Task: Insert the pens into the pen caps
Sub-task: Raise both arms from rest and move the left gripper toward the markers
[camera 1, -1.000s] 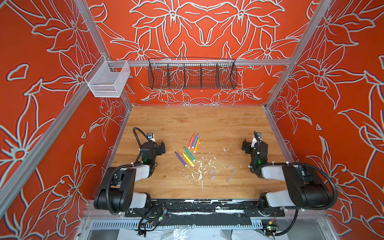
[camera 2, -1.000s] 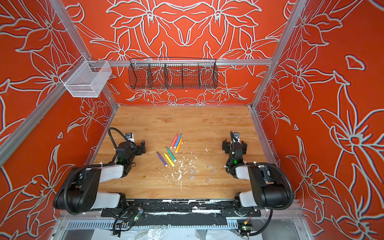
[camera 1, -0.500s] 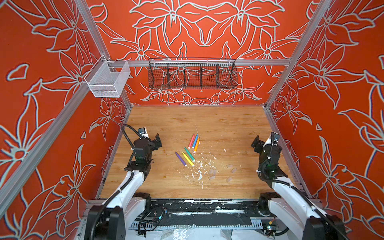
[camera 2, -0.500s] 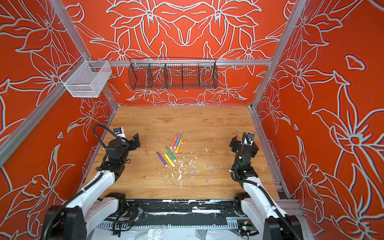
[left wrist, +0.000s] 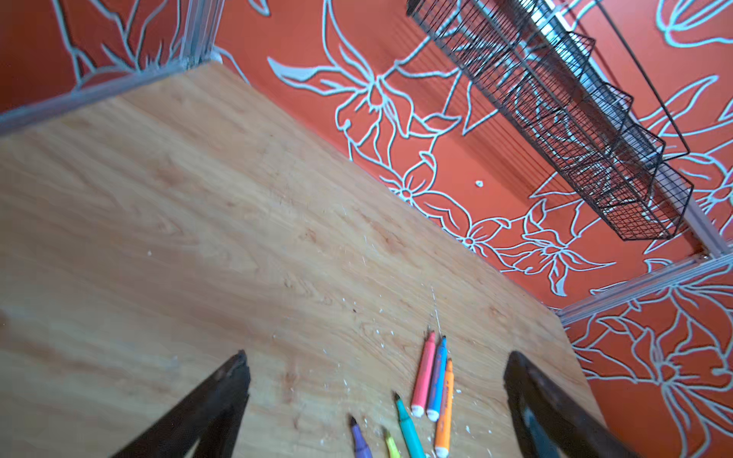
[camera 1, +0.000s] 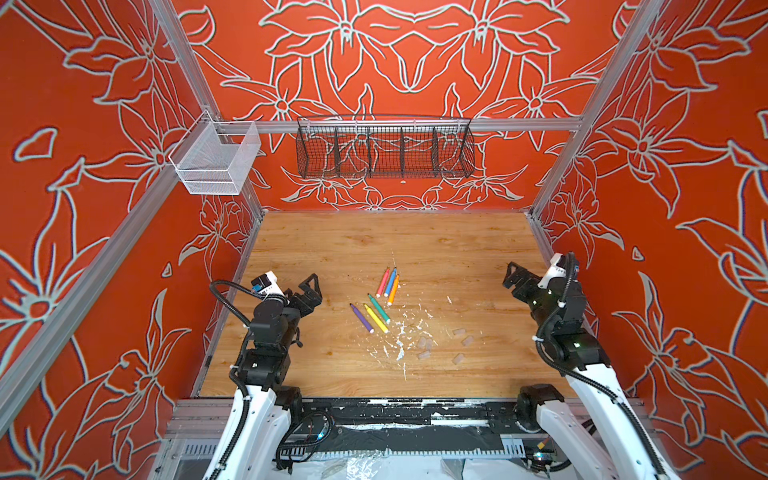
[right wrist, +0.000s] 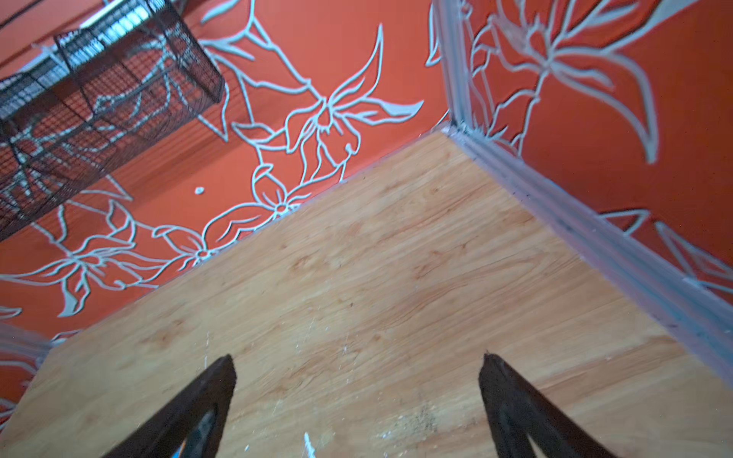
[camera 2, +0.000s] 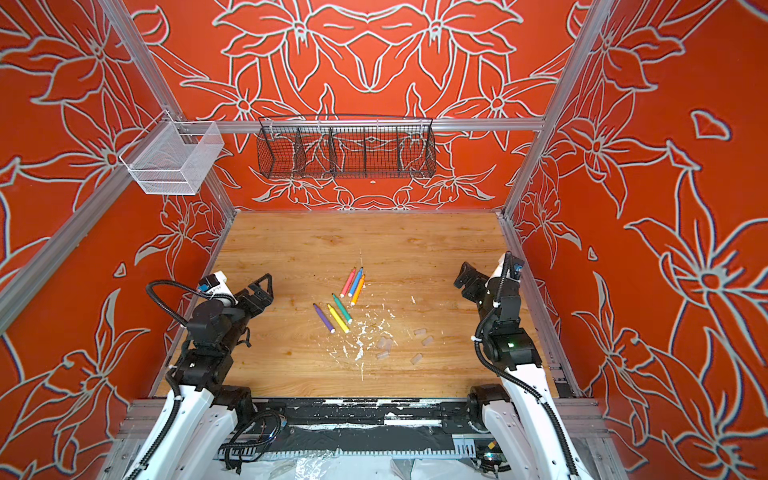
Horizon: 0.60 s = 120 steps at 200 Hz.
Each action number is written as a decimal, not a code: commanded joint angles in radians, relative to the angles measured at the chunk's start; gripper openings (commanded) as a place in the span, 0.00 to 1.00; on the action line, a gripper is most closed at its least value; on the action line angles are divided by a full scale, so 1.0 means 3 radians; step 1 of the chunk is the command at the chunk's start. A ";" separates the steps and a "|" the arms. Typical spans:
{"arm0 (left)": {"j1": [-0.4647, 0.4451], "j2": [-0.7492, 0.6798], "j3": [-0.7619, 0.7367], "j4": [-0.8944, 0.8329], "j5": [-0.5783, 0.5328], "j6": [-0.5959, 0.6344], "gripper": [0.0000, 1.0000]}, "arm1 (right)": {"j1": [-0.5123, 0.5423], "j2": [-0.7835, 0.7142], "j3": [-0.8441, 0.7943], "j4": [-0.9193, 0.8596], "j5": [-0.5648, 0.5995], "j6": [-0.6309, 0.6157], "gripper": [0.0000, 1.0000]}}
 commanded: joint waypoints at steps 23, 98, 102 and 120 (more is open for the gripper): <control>0.0021 0.0264 0.0590 -0.0471 0.0605 -0.0290 0.99 | 0.0001 0.0493 -0.0134 0.0104 -0.0411 0.0229 0.94; -0.1059 0.1088 0.0881 -0.0675 0.0083 0.0199 0.70 | 0.0015 0.0423 -0.0258 0.0156 -0.0364 0.0323 0.85; -0.1184 0.1124 0.0887 -0.0670 -0.0056 0.0239 0.70 | 0.0016 0.0421 -0.0259 0.0149 -0.0380 0.0309 0.83; -0.1665 0.1413 0.0907 -0.0457 -0.0382 0.0413 0.70 | 0.0016 0.0425 -0.0281 0.0164 -0.0398 0.0309 0.75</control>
